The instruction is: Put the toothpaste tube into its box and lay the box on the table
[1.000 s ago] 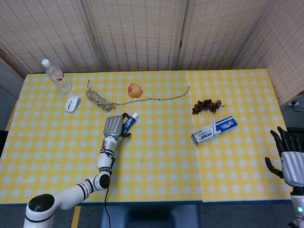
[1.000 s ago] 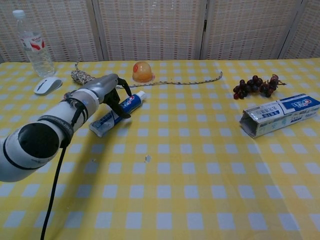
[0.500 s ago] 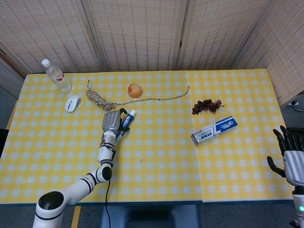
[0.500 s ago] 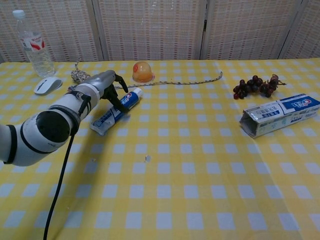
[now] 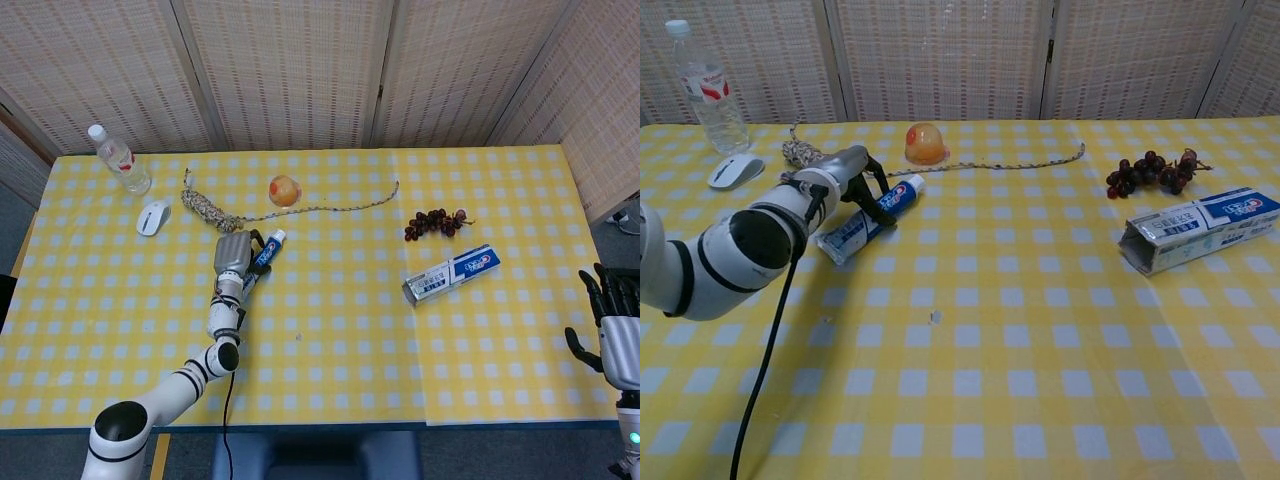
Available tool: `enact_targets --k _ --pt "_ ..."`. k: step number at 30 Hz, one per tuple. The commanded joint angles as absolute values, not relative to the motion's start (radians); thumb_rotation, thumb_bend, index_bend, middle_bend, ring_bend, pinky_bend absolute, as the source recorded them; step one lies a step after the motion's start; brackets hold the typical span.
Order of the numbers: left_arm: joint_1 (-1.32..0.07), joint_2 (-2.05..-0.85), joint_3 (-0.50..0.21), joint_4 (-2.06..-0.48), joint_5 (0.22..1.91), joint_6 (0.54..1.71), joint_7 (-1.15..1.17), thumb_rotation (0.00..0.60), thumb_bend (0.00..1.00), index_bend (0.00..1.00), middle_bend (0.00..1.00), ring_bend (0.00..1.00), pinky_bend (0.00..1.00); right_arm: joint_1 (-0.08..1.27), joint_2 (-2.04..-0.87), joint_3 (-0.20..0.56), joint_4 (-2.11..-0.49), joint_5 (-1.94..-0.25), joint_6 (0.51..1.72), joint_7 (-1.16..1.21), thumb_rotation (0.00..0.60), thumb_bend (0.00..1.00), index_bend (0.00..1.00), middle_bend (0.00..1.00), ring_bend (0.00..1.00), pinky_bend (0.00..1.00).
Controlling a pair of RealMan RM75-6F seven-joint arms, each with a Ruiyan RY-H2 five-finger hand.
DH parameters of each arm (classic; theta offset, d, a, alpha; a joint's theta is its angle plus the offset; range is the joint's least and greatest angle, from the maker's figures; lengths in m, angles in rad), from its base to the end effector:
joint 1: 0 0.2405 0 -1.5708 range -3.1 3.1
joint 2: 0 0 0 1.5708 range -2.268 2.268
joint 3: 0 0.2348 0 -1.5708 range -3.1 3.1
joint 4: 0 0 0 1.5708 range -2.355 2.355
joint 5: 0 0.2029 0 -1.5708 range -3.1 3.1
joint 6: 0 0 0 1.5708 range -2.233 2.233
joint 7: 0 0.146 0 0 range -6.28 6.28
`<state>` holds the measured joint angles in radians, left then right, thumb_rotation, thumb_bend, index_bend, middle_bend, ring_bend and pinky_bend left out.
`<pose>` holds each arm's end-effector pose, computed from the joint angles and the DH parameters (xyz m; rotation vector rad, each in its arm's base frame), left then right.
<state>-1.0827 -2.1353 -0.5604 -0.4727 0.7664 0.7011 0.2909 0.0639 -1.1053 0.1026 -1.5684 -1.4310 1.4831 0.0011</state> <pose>-0.1196 0.4370 -0.0813 -1.4065 -1.2572 -0.8465 -0.3068 -0.1853 0.1767 1.2950 -0.8636 0.8536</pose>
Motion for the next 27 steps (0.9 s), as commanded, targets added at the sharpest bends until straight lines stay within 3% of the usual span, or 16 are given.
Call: enact_targets --k 1,7,11,17,27 --pt "-1.078 -2.137 -0.558 -0.476 0.775 0.720 0.276 0.600 0.55 0.74 1.00 1.00 1.00 0.065 -1.106 0.101 -1.569 -1.432 1.480 -0.002 0.600 0.41 0.00 0.00 0.00 0.00" --pt "-1.056 -2.121 -0.545 -0.523 0.808 0.769 0.245 0.600 0.69 0.86 1.00 1.00 1.00 0.064 -1.108 0.098 -1.572 -1.438 1.483 -0.005 0.600 0.41 0.00 0.00 0.00 0.00" --pt "-1.030 -2.096 -0.539 -0.576 0.821 0.792 0.226 0.600 0.73 0.88 1.00 1.00 1.00 0.063 -1.108 0.096 -1.573 -1.445 1.488 -0.005 0.600 0.41 0.00 0.00 0.00 0.00" --pt "-0.983 -2.036 -0.507 -0.696 0.871 0.849 0.209 0.600 0.88 0.91 1.00 1.00 1.00 0.061 -1.106 0.090 -1.574 -1.458 1.491 0.000 0.600 0.41 0.00 0.00 0.00 0.00" --pt "-0.900 -1.921 -0.515 -0.946 0.914 0.929 0.097 0.600 0.83 0.93 1.00 1.00 1.00 0.058 -1.104 0.084 -1.577 -1.474 1.498 0.004 0.600 0.41 0.00 0.00 0.00 0.00"
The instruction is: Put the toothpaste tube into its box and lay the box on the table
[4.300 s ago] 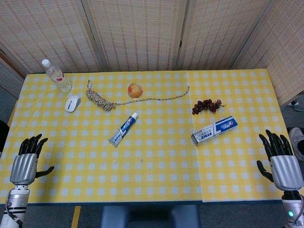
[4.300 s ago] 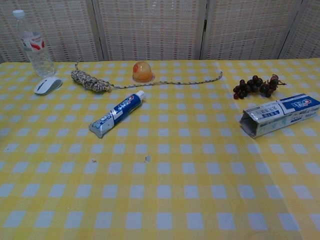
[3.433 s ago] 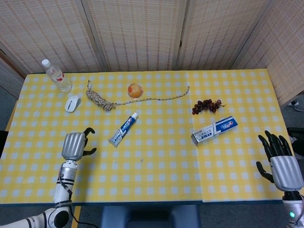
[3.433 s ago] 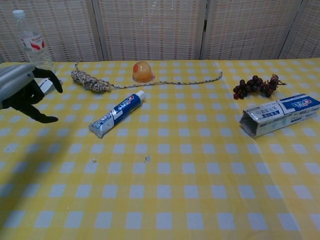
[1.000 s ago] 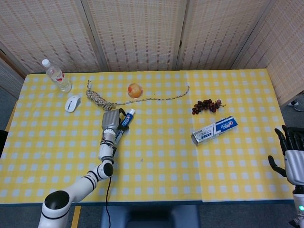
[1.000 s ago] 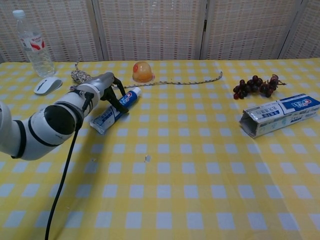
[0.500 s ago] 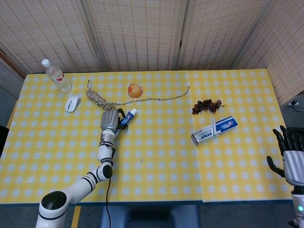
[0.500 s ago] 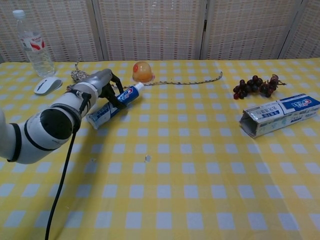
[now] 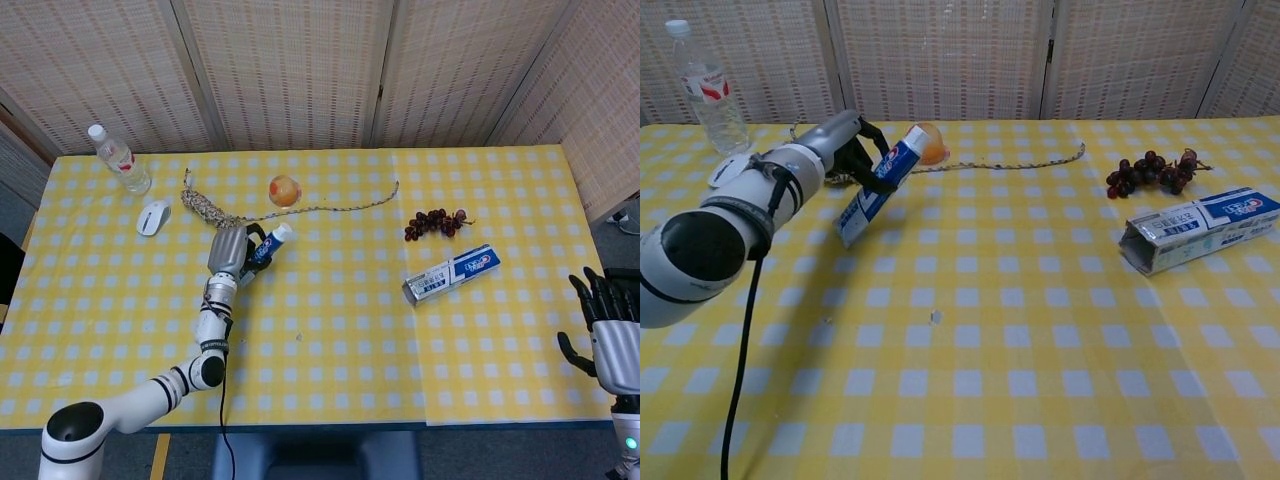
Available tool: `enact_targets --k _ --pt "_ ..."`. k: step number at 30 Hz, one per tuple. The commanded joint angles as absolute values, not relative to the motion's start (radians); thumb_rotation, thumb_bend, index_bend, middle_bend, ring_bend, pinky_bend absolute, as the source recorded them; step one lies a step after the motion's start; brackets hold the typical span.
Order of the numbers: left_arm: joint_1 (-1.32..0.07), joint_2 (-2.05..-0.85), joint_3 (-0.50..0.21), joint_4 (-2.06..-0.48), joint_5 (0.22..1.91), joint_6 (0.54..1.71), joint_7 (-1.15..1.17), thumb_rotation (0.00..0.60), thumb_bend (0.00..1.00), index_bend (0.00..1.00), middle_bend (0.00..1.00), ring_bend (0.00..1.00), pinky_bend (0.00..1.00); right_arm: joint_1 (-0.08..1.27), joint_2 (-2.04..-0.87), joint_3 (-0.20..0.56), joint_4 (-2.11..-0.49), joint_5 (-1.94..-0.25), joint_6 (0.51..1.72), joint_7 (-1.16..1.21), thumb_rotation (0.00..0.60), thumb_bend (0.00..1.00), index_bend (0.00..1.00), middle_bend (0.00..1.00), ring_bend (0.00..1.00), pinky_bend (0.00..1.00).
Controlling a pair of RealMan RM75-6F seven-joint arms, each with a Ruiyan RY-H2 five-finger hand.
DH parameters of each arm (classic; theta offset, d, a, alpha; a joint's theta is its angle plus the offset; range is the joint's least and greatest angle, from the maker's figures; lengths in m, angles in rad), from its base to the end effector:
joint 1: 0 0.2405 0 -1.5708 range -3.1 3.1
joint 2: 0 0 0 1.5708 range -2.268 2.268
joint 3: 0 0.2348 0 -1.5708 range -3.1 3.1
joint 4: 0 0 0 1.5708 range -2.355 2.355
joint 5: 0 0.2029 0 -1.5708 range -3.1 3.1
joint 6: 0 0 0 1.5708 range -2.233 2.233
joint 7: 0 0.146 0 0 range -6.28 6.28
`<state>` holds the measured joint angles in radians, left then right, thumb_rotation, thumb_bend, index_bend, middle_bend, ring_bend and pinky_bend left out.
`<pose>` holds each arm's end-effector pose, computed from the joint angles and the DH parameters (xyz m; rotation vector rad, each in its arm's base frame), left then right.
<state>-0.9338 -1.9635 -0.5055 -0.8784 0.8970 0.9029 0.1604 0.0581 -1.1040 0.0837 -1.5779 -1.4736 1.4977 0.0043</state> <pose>-0.1031 0.4177 -0.0476 -1.3772 -1.2596 -1.1210 -0.3014 -0.1801 0.1725 1.3302 -0.8610 0.8733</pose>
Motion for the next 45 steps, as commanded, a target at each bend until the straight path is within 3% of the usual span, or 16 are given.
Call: enact_targets --k 1,9,23,31,45 --pt "-0.893 -1.910 -0.521 -0.966 0.914 0.930 0.078 0.600 0.83 0.93 1.00 1.00 1.00 0.058 -1.104 0.084 -1.577 -1.474 1.497 0.004 0.600 0.41 0.00 0.00 0.00 0.00" --pt "-0.820 -1.810 -0.571 -1.153 0.902 0.970 -0.056 0.600 0.82 0.93 1.00 1.00 1.00 0.076 -1.113 0.079 -1.571 -1.489 1.475 -0.003 0.600 0.41 0.00 0.00 0.00 0.00" --pt "-0.757 -1.711 -0.569 -1.356 0.861 1.015 -0.088 0.600 0.83 0.93 1.00 1.00 1.00 0.125 -1.121 0.065 -1.559 -1.503 1.393 -0.023 0.600 0.41 0.00 0.00 0.00 0.00" --pt "-0.747 -1.664 -0.572 -1.443 0.782 0.993 -0.078 0.600 0.83 0.93 1.00 1.00 1.00 0.273 -1.096 0.084 -1.568 -1.479 1.158 -0.047 0.600 0.41 0.00 0.00 0.00 0.00" --pt "-0.744 -1.605 -0.567 -1.532 0.721 1.003 -0.069 0.600 0.84 0.93 1.00 1.00 1.00 0.536 -1.176 0.157 -1.536 -1.300 0.857 -0.411 0.600 0.41 0.00 0.00 0.00 0.00"
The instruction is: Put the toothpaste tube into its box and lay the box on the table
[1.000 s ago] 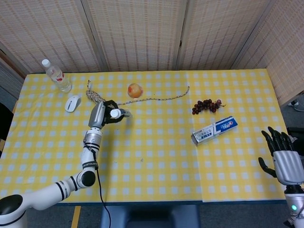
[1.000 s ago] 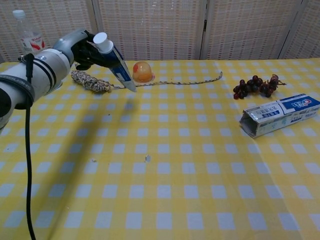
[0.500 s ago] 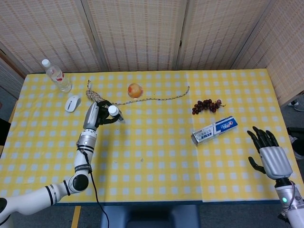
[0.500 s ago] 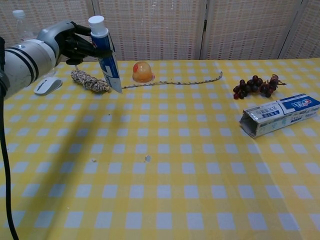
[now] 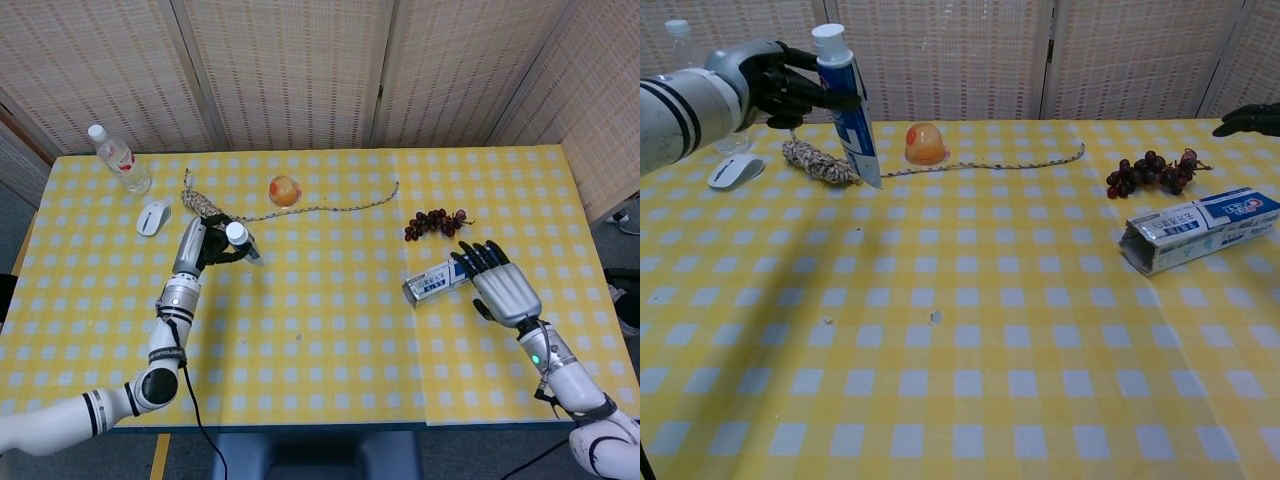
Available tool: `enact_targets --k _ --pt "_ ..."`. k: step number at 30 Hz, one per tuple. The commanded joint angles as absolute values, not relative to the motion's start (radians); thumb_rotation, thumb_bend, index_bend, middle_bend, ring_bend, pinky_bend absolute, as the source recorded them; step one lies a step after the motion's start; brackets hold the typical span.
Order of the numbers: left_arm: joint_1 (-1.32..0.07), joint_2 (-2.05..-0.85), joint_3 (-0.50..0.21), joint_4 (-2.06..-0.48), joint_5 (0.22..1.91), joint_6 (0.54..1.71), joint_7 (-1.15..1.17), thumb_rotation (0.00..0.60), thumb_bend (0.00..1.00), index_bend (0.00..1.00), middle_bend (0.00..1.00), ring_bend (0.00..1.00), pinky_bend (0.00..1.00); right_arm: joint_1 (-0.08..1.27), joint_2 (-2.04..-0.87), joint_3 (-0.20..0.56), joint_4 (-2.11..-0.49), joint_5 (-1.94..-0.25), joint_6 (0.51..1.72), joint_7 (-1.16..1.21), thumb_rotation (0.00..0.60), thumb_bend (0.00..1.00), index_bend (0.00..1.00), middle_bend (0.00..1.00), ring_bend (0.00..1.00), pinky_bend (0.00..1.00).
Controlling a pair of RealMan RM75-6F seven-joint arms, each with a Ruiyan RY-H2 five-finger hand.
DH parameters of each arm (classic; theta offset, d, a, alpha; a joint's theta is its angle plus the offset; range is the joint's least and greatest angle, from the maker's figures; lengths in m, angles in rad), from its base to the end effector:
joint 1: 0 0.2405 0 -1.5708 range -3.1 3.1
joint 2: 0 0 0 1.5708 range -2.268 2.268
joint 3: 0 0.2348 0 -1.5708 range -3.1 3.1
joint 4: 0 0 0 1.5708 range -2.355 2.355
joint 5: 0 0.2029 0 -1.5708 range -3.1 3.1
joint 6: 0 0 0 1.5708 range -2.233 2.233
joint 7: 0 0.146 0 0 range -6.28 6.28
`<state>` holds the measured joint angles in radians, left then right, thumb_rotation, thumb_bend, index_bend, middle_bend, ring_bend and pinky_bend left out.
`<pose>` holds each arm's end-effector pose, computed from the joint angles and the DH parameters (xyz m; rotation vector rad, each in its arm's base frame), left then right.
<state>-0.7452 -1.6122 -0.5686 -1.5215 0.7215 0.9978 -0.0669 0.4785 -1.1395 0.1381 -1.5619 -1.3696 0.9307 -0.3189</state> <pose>-0.0969 0.3854 0.0366 -1.0487 -1.6951 -1.4673 -0.2403 -0.2976 0.1030 1.8661 -0.7086 0.5936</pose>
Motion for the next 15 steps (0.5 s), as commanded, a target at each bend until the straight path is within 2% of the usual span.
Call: enact_targets --k 1,5,15 --pt "-0.743 -1.601 -0.567 -1.538 0.722 1.005 -0.070 0.600 0.84 0.93 1.00 1.00 1.00 0.552 -1.187 0.158 -1.524 -1.280 0.837 -0.441 0.600 0.41 0.00 0.00 0.00 0.00" --pt "-0.736 -1.582 -0.566 -1.563 0.723 1.012 -0.079 0.600 0.84 0.93 1.00 1.00 1.00 0.618 -1.236 0.155 -1.481 -1.168 0.768 -0.560 0.600 0.41 0.00 0.00 0.00 0.00" --pt "-0.737 -1.560 -0.563 -1.566 0.711 1.006 -0.102 0.600 0.84 0.93 1.00 1.00 1.00 0.701 -1.330 0.105 -1.395 -0.991 0.733 -0.712 0.600 0.41 0.00 0.00 0.00 0.00"
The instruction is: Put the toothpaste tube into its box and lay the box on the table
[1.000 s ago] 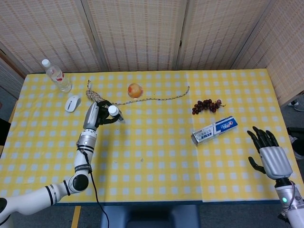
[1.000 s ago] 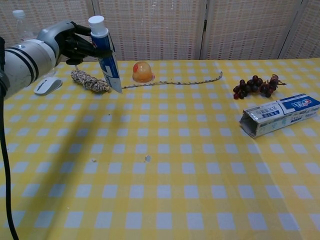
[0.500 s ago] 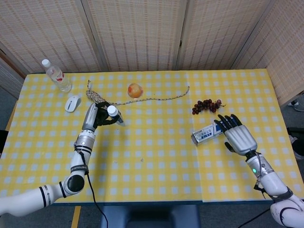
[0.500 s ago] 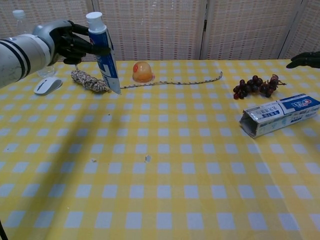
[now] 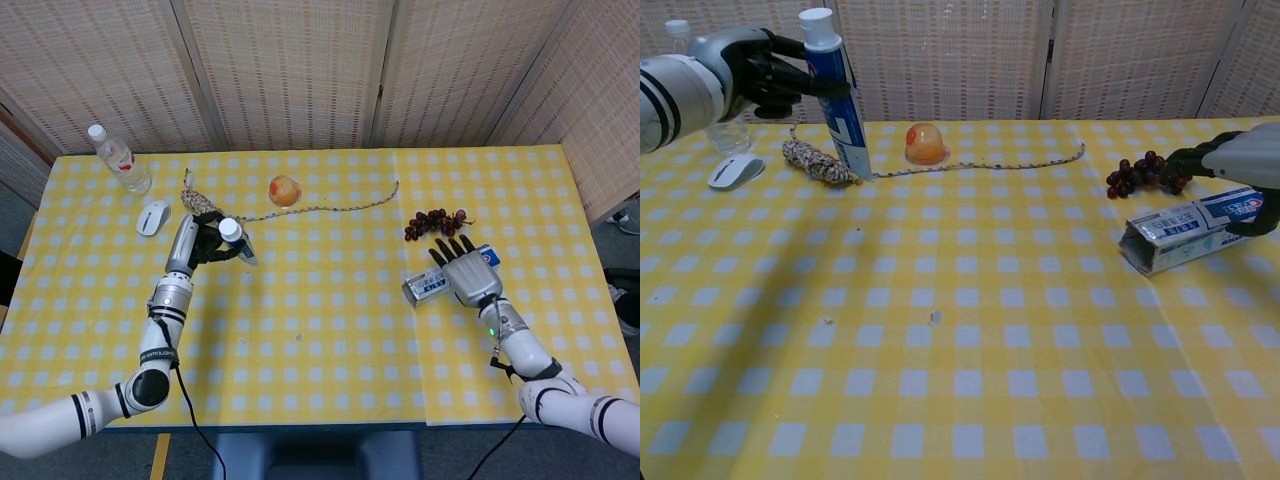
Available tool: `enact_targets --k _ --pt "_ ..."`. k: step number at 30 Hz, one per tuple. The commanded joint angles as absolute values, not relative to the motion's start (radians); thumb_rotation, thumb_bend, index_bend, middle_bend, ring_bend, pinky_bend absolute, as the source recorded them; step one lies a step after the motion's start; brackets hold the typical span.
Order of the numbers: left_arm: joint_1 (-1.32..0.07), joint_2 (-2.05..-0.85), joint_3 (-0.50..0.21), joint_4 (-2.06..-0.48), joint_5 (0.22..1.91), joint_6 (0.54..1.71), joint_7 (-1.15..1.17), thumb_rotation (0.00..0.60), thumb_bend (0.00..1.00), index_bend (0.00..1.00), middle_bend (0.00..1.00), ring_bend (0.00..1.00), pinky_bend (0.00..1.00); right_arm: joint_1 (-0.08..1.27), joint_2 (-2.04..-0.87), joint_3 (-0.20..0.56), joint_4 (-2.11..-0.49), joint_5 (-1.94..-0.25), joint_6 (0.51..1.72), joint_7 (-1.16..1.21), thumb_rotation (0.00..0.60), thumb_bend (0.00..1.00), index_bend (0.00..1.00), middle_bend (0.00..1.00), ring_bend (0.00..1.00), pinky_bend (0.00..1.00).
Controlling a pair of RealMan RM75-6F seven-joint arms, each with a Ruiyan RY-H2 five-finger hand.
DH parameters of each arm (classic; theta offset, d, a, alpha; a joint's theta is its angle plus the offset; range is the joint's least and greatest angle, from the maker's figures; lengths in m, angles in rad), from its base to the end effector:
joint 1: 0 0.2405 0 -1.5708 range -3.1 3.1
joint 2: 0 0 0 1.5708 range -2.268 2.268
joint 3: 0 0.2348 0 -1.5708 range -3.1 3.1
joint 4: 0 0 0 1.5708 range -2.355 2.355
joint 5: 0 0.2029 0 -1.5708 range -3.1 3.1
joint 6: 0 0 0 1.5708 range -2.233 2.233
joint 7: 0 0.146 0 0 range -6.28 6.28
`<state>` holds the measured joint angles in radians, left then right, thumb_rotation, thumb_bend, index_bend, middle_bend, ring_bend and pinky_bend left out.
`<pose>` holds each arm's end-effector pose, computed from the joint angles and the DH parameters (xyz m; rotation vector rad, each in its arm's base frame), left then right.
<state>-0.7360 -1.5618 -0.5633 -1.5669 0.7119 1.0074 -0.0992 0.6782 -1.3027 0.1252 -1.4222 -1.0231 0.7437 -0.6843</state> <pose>-0.0991 0.3838 0.0494 -1.0289 -1.7035 -1.4901 -0.2321 -0.3425 0.0522 1.9586 -0.6331 0.3134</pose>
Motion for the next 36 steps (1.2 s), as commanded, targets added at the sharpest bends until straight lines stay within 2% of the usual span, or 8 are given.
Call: enact_targets --k 1,9,16,18,23,27,31,36 --pt "-0.737 -1.558 -0.563 -1.566 0.710 1.006 -0.104 0.600 0.84 0.93 1.00 1.00 1.00 0.705 -1.337 0.099 -1.387 -0.984 0.733 -0.720 0.600 0.41 0.00 0.00 0.00 0.00" --pt "-0.739 -1.546 -0.560 -1.573 0.703 1.006 -0.116 0.600 0.84 0.93 1.00 1.00 1.00 0.732 -1.386 0.059 -1.328 -0.941 0.736 -0.744 0.600 0.41 0.00 0.01 0.02 0.00" --pt "-0.740 -1.539 -0.553 -1.572 0.704 1.007 -0.125 0.600 0.84 0.93 1.00 1.00 1.00 0.737 -1.438 0.047 -1.265 -0.975 0.760 -0.701 0.600 0.41 0.08 0.09 0.10 0.01" --pt "-0.741 -1.536 -0.552 -1.571 0.703 1.007 -0.126 0.600 0.84 0.93 1.00 1.00 1.00 0.735 -1.457 0.041 -1.241 -1.005 0.782 -0.694 0.600 0.41 0.12 0.13 0.15 0.08" --pt "-0.742 -1.527 -0.559 -1.575 0.695 1.007 -0.136 0.600 0.84 0.93 1.00 1.00 1.00 0.722 -1.506 0.026 -1.177 -1.088 0.847 -0.668 0.600 0.41 0.33 0.29 0.36 0.39" --pt "-0.739 -1.514 -0.566 -1.594 0.681 1.002 -0.147 0.600 0.84 0.93 1.00 1.00 1.00 0.717 -1.521 0.027 -1.152 -1.109 0.859 -0.650 0.600 0.41 0.42 0.37 0.42 0.48" --pt "-0.735 -1.499 -0.571 -1.609 0.668 0.998 -0.156 0.600 0.84 0.93 1.00 1.00 1.00 0.709 -1.522 0.026 -1.148 -1.124 0.874 -0.640 0.600 0.41 0.51 0.45 0.53 0.59" --pt "-0.733 -1.490 -0.572 -1.618 0.663 0.995 -0.167 0.600 0.84 0.93 1.00 1.00 1.00 0.691 -1.508 0.043 -1.165 -1.166 0.909 -0.545 0.600 0.41 0.57 0.50 0.59 0.64"
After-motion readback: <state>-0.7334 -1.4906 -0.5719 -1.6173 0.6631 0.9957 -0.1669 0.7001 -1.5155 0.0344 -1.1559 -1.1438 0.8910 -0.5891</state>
